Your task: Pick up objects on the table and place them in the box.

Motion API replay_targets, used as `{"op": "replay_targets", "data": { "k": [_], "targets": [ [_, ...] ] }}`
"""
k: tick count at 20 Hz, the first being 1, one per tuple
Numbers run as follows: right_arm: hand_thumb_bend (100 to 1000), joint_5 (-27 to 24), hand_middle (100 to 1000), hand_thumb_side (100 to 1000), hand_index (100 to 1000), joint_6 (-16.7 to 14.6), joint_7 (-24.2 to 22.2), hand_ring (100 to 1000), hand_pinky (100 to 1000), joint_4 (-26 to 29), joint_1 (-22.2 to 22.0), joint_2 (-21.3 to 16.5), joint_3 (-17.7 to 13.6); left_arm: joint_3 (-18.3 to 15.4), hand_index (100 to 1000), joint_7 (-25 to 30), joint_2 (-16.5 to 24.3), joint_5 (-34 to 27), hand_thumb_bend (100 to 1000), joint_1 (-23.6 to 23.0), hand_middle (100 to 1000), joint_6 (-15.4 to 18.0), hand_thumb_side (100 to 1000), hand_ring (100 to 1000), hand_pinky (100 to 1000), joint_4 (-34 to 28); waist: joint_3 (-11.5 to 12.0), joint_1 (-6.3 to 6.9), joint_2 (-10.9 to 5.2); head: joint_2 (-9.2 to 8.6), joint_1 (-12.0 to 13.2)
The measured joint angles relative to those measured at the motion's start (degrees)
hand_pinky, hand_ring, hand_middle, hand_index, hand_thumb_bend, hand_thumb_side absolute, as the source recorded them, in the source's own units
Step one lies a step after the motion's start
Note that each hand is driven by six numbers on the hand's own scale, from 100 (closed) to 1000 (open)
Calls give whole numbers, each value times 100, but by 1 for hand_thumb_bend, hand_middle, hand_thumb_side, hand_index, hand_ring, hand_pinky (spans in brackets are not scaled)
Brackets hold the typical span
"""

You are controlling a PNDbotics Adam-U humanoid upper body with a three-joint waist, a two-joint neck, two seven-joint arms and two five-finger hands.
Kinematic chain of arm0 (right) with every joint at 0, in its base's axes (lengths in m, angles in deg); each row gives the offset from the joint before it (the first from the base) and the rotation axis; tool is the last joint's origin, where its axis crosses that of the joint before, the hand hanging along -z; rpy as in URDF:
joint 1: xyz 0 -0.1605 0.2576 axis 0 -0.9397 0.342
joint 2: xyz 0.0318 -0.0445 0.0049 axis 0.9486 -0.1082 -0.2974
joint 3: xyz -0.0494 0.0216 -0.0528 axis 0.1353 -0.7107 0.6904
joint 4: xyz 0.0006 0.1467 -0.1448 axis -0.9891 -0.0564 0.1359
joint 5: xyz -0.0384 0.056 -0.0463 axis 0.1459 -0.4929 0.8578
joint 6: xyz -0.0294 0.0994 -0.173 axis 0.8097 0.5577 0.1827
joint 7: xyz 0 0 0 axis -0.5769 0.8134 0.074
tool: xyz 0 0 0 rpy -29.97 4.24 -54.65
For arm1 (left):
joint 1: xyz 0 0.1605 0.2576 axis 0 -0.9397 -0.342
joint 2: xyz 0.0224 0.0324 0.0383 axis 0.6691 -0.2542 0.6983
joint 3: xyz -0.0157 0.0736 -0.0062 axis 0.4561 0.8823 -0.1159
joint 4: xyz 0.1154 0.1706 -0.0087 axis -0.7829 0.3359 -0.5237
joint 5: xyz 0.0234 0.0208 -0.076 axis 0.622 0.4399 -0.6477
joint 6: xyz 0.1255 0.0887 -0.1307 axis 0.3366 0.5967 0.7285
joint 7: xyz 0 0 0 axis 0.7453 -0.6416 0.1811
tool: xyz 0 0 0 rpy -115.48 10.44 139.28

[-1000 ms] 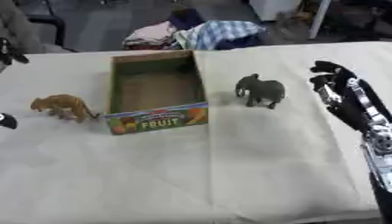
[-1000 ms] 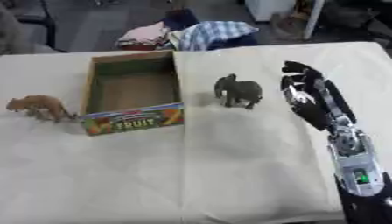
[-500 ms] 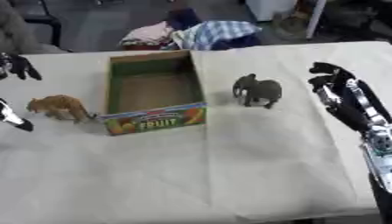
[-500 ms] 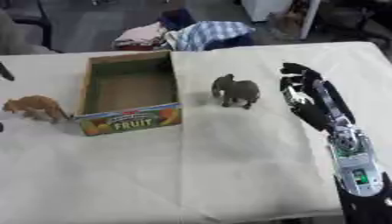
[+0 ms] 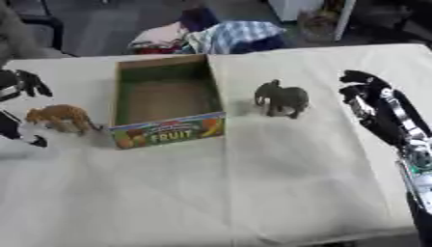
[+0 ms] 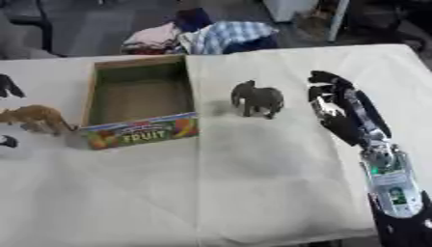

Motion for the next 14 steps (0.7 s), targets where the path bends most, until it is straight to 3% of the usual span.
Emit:
{"op": "replay_targets", "data": {
  "k": [9,11,14],
  "targets": [
    [100,-47,793,718,905,-19,-61,764,691,-1,56,6,65,-199,735,-859,-299,423,728,109,642,-465,229,646,734,438,-172,-24,79,0,92],
    [100,-56,792,717,905,-26,-71,764,691,-1,72,9,68,-211,723,-908,-344,487,684,118,627,-507,204,633,732,528,-198,-27,86,0,109],
    [100,-58,792,717,905,-31,-78,764,691,-2,75,13,69,-216,657,-814,-382,544,543,128,550,-499,100,557,704,623,-222,-28,94,0,114]
  ]
}}
